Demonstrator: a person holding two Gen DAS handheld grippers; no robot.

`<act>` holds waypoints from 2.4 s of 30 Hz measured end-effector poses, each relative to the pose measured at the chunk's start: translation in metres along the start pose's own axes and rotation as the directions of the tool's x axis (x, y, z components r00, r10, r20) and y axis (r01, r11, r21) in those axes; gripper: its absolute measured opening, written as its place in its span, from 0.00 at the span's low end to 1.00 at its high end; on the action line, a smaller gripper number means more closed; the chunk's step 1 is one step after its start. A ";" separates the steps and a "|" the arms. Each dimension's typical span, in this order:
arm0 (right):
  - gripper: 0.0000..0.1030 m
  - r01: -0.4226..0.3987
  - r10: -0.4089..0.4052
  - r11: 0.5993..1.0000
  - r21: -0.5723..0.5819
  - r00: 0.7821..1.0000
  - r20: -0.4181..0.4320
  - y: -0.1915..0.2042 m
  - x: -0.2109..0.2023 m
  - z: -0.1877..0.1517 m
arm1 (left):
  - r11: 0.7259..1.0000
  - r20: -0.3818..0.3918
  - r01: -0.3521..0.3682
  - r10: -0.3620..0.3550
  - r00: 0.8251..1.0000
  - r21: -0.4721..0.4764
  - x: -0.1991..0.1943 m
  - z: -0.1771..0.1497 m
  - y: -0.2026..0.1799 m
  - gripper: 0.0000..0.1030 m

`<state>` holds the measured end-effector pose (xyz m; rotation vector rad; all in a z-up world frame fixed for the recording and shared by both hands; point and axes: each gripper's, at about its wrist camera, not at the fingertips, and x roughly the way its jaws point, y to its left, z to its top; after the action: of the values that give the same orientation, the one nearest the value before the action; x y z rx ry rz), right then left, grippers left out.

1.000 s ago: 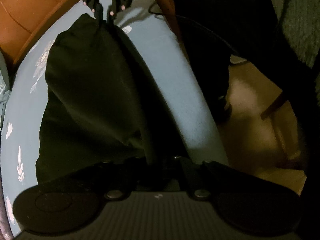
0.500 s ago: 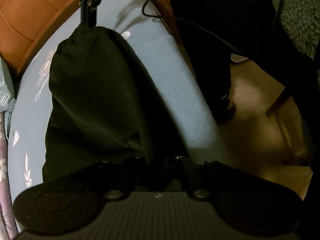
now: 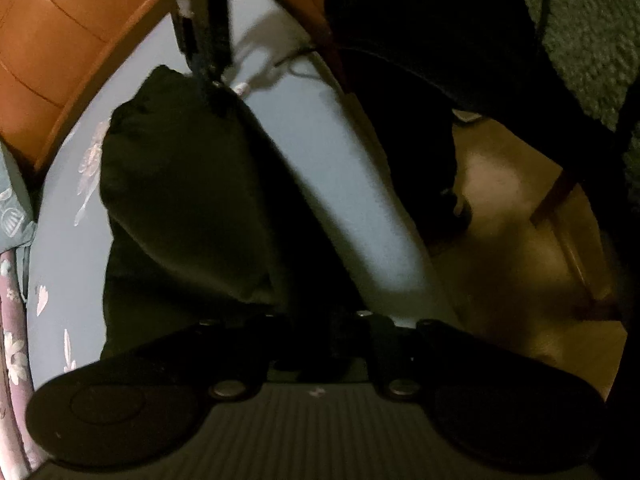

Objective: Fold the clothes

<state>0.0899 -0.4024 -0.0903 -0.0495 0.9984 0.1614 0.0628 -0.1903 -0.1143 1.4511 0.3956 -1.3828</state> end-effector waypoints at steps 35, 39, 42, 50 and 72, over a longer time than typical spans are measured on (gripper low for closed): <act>0.21 -0.275 -0.087 0.621 0.734 0.906 0.414 -0.102 -0.004 -0.043 | 0.952 0.043 0.146 -0.140 0.989 -0.269 -0.024 0.003 0.019 0.59; 0.19 -0.219 -0.146 0.658 0.720 0.901 0.408 -0.103 -0.020 -0.037 | 0.968 0.007 0.151 -0.153 0.988 -0.201 -0.012 0.008 0.013 0.57; 0.19 -0.180 -0.166 0.666 0.724 0.910 0.380 -0.110 -0.019 -0.031 | 0.972 -0.014 0.161 -0.165 0.986 -0.171 -0.002 0.012 0.009 0.59; 0.20 -0.093 -0.189 0.691 0.716 0.934 0.303 -0.116 0.000 -0.037 | 0.967 -0.042 0.174 -0.185 0.982 -0.184 0.007 0.010 0.003 0.64; 0.46 -0.071 -0.284 0.776 0.627 0.848 0.447 -0.058 -0.058 -0.019 | 0.650 0.158 0.114 0.009 0.987 -0.751 -0.073 -0.076 0.092 0.67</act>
<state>0.0528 -0.4684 -0.0536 0.5315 0.4515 -0.2719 0.1560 -0.1356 -0.0263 0.6262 0.8163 -1.1349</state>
